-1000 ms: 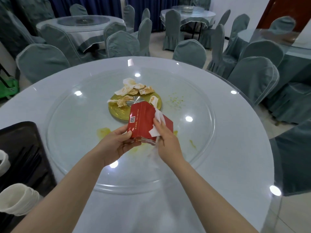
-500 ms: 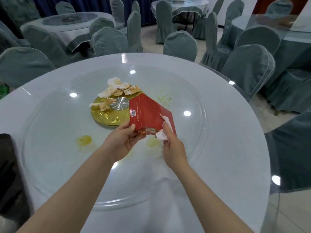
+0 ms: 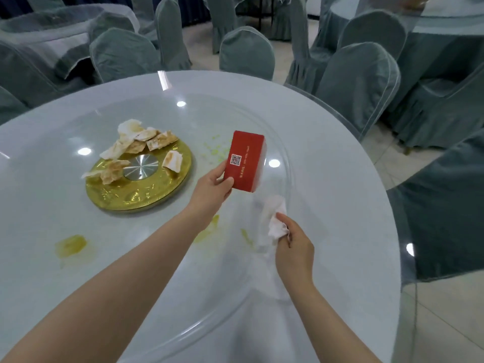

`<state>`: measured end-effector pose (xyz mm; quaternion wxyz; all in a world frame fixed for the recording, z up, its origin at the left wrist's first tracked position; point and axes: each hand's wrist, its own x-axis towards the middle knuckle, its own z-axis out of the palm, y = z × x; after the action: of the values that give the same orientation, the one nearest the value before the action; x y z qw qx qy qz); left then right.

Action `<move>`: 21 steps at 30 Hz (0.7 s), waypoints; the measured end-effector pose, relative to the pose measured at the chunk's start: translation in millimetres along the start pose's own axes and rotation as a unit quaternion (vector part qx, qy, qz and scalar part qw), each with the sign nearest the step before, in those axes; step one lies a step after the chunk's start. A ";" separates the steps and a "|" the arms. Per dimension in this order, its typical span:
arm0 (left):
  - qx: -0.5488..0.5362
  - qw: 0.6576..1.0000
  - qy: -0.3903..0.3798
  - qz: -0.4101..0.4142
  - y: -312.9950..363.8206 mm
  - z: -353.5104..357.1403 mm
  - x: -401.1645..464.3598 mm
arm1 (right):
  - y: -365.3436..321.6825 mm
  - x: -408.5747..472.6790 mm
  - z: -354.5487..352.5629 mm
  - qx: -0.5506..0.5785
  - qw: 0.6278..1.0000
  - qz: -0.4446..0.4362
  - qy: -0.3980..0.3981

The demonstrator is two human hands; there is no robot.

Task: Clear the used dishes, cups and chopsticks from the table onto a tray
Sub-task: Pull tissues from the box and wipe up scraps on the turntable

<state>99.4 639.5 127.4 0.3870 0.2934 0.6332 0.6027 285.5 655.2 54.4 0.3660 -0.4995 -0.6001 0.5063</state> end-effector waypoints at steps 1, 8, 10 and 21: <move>0.052 0.998 -0.005 0.022 -2.9 7.4 8.6 | 5.2 -0.3 -2.5 -0.003 1.000 0.006 -0.001; 0.425 0.888 -0.061 0.162 -34.0 42.6 51.3 | 32.7 -2.8 -4.0 0.000 0.999 0.018 -0.051; 0.484 0.856 -0.086 0.161 -46.1 48.0 54.4 | 38.6 -1.5 -2.3 -0.009 0.998 0.021 -0.054; 0.446 0.891 -0.001 0.082 -62.9 14.7 41.3 | 24.7 3.7 30.2 -0.060 0.993 -0.066 -0.072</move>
<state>96.0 675.6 59.9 0.1651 0.4870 0.8085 0.2861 261.7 651.1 23.5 0.3233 -0.4424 -0.6858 0.4789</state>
